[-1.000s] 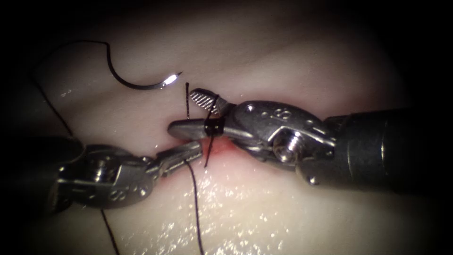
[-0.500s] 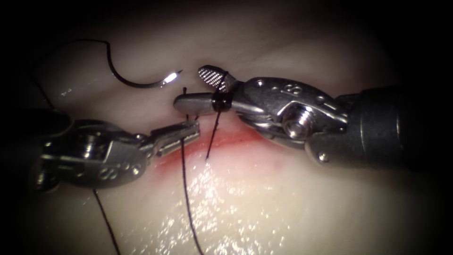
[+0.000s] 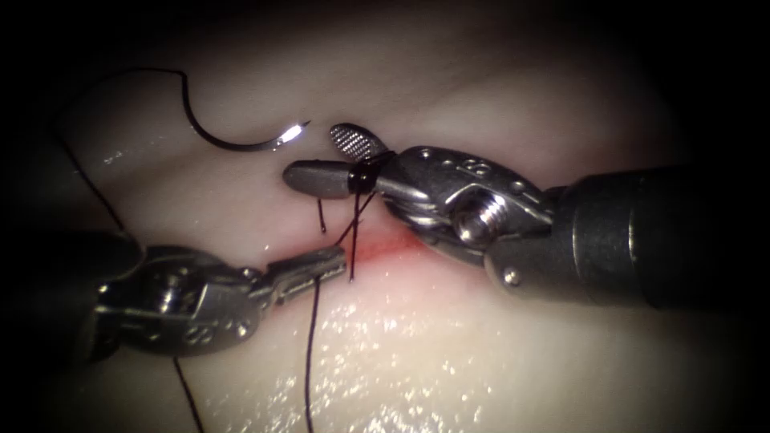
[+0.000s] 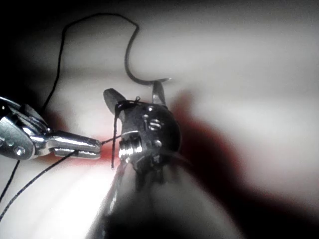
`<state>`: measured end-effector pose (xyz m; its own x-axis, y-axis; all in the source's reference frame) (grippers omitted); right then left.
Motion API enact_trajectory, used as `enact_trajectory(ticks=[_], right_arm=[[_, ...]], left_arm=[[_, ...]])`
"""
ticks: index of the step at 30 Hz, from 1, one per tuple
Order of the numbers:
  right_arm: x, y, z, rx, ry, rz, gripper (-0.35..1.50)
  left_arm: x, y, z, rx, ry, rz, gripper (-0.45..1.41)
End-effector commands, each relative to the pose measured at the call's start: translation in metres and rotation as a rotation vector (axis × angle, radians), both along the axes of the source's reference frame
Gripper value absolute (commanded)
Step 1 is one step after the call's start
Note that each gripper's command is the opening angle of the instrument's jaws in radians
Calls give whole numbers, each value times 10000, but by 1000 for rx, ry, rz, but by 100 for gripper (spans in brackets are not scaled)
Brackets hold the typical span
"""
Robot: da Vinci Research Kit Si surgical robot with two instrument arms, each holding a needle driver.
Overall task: Wound Closure
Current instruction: Grab the short suture end with the right hand.
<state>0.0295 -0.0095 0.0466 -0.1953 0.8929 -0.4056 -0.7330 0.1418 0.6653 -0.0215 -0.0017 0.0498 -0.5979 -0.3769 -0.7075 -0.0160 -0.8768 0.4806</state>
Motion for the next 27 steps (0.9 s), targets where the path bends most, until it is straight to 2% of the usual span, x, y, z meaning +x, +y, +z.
enact_trajectory(ticks=[1, 10, 14, 15, 16, 17, 21, 27], right_arm=[[13, -2, 6, 4, 0, -11, 131], [17, -15, 19, 63, 17, -23, 126], [16, -17, 16, 77, 16, -28, 106], [16, -17, 15, 89, 24, -17, 89], [16, -19, 14, 106, 30, -10, 61], [17, -22, 12, 165, 47, 19, -35], [20, -27, 9, 219, 48, 16, -35], [16, -25, 8, 182, 27, -25, -35]], left_arm=[[-5, -1, 6, 2, -2, 0, -45], [-2, -1, 6, 2, -4, 3, -45], [-2, -1, 6, 3, -4, 3, -45], [-2, -1, 6, 3, -4, 3, -45], [-1, -1, 6, 3, -4, 3, -45], [-1, -1, 6, 3, -4, 3, -45], [1, 0, 5, 3, -6, 6, -45], [9, 2, 4, 6, -6, 10, -45]])
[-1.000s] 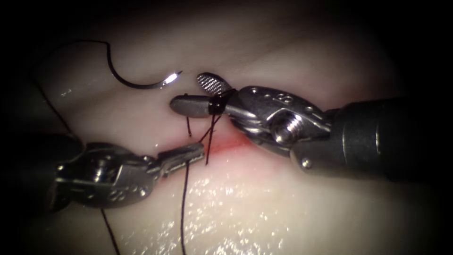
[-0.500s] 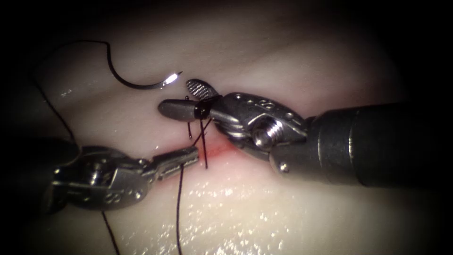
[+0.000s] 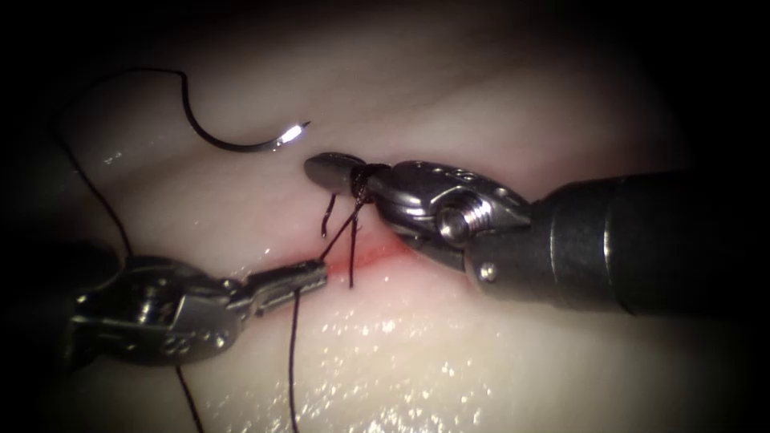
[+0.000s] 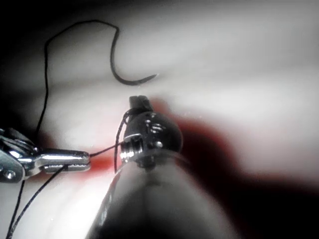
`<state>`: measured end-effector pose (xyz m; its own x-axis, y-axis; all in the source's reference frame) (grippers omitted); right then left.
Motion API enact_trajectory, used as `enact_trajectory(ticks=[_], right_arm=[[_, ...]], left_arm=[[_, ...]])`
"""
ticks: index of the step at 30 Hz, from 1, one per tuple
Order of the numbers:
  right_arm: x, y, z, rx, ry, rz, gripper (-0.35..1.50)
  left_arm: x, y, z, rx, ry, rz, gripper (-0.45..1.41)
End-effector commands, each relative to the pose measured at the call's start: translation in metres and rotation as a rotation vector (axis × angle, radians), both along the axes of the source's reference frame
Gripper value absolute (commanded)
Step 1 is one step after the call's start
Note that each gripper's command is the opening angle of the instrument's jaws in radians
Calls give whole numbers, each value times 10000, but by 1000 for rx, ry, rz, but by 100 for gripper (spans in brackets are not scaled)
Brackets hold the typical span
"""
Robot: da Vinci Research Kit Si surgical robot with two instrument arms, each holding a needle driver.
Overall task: Wound Closure
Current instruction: Grab the short suture end with the right hand, then pull the left tool up and the right tool down to tension the knot.
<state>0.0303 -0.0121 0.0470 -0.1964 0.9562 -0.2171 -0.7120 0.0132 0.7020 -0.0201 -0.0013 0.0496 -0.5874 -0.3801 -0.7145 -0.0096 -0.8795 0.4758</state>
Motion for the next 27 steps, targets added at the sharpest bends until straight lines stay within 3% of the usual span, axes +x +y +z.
enact_trajectory(ticks=[1, 6, 10, 16, 22, 27], right_arm=[[8, 0, 3, -27, 9, -26, -35], [14, -14, -6, -117, 109, -72, -35], [15, -24, -16, -176, 121, -98, -35], [12, -43, -41, -305, 97, -179, -35], [-4, -62, -49, -350, 83, -215, -35], [-13, -78, -60, -405, 82, -255, -35]], left_arm=[[-4, 0, 6, 2, 1, -1, -45], [10, 14, 5, 12, 8, 0, -45], [15, 20, 8, 17, 10, -4, -45], [18, 21, 11, 19, 11, -8, -45], [23, 25, 9, 24, 14, -9, -45], [33, 46, 2, 46, 24, -15, -45]])
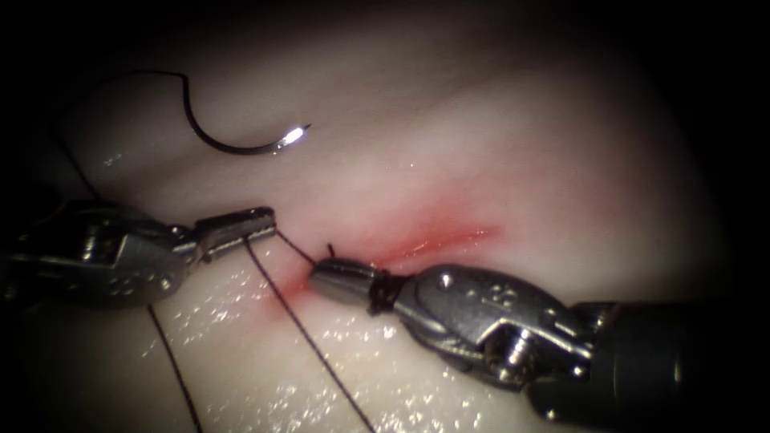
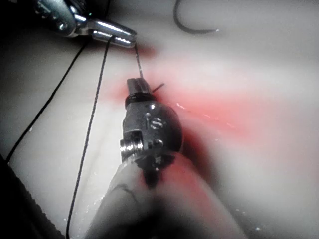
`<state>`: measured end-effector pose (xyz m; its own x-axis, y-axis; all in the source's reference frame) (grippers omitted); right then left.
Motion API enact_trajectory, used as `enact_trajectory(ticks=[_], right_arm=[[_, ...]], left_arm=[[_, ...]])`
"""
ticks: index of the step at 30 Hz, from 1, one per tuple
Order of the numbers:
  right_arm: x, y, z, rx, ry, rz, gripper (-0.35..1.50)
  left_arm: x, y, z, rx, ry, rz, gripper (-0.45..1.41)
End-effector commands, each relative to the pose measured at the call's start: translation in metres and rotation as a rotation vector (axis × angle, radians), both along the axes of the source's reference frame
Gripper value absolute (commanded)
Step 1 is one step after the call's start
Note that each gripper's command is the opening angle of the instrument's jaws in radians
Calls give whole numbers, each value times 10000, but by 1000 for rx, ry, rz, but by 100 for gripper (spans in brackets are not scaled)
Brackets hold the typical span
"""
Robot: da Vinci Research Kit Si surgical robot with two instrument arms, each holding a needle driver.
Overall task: Wound Closure
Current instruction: Pull the left tool up and the right tool down to tension the knot.
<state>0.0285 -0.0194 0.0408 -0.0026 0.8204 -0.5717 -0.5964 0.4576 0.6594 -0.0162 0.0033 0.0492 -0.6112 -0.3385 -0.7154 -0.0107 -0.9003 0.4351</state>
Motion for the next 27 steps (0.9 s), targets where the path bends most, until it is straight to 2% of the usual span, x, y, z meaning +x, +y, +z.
enact_trajectory(ticks=[1, 6, 12, 17, 20, 22, 23, 24, 27], right_arm=[[5, -8, 1, -16, -1, -10, -35], [-1, -25, -10, -75, -13, -36, -35], [-19, -39, -21, -106, -39, -48, -35], [-29, -44, -24, -120, -48, -45, -35], [-25, -42, -24, -147, -67, -54, -35], [-19, -39, -23, -188, -79, -69, -35], [-13, -40, -22, -339, -149, -147, -35], [-11, -41, -22, -380, -167, -166, -35], [-6, -42, -19, -404, -195, -167, -35]], left_arm=[[-4, 4, 4, 6, -5, -9, -45], [6, 35, -6, -7, -1, -22, -45], [15, 54, -12, -11, 3, -30, -45], [22, 72, -15, -21, 14, -35, -45], [26, 96, -14, -18, 7, -49, -45], [26, 103, -12, -15, 10, -51, -45], [24, 107, -10, -15, 11, -53, -45], [23, 107, -9, -16, 11, -54, -45], [21, 102, -7, -23, 15, -58, -45]])
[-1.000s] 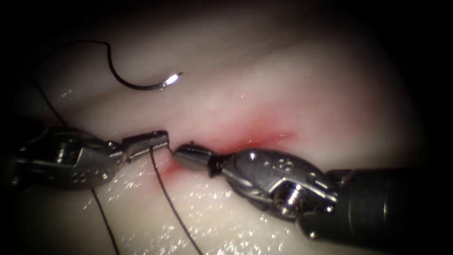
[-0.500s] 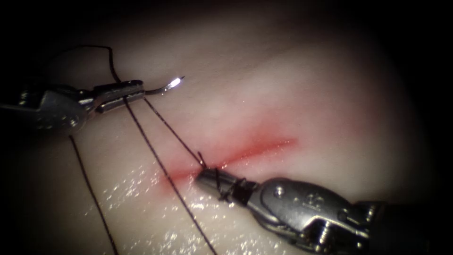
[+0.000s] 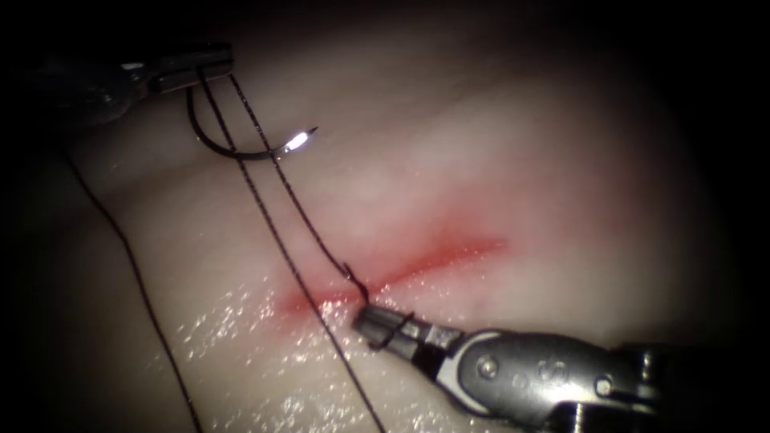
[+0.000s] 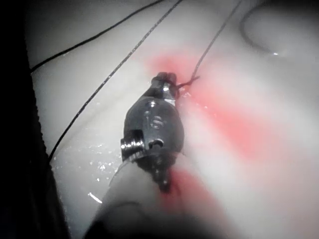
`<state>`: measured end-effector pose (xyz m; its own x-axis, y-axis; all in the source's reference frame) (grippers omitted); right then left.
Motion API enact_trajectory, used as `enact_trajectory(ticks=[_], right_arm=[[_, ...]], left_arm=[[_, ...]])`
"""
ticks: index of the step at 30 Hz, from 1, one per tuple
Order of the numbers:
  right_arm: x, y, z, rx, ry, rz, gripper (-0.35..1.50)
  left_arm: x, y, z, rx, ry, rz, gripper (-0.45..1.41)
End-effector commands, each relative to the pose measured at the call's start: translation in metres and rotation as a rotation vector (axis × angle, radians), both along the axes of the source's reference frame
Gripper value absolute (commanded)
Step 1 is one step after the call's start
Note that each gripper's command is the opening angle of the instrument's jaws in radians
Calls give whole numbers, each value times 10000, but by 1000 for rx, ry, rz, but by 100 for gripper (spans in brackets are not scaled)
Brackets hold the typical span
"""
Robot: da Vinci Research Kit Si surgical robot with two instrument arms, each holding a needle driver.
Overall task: Wound Closure
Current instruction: Pull the left tool up and the right tool down to tension the knot.
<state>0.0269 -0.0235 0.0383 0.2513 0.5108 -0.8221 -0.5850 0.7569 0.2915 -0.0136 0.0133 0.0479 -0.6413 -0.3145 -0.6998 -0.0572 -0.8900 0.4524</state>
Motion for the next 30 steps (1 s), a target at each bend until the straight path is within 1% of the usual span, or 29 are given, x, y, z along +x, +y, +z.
enact_trajectory(ticks=[1, 4, 6, 12, 16, 18, 20, 23, 27, 29, 30], right_arm=[[10, 0, 6, 0, 0, 4, -35], [10, 2, 7, -43, -49, 8, -35], [11, 4, 9, -94, -91, -16, -35], [19, 9, 11, -88, -107, -18, -35], [24, 2, 7, -84, -108, -27, -35], [24, 1, 4, -81, -109, -29, -35], [24, -3, -1, -74, -106, -27, -35], [26, -7, -6, -71, -105, -31, -35], [26, -9, -13, -67, -101, -34, -35], [26, -11, -14, -66, -101, -34, -35], [26, -11, -14, -67, -101, -34, -35]], left_arm=[[-6, -1, 7, -6, 1, 0, -45], [-6, -2, 7, -7, 2, -1, -45], [-6, -2, 7, -7, 2, -1, -45], [-7, 1, 8, -7, 2, -1, -45], [-7, 9, 9, -1, 2, -2, -45], [-7, 16, 9, 0, -2, -9, -45], [-7, 32, 10, -3, -16, -33, -45], [-7, 45, 12, -8, -28, -54, -45], [-8, 67, 17, -36, -31, -82, -45], [-7, 82, 20, -47, -41, -120, -45], [-7, 86, 21, -48, -41, -127, -45]])
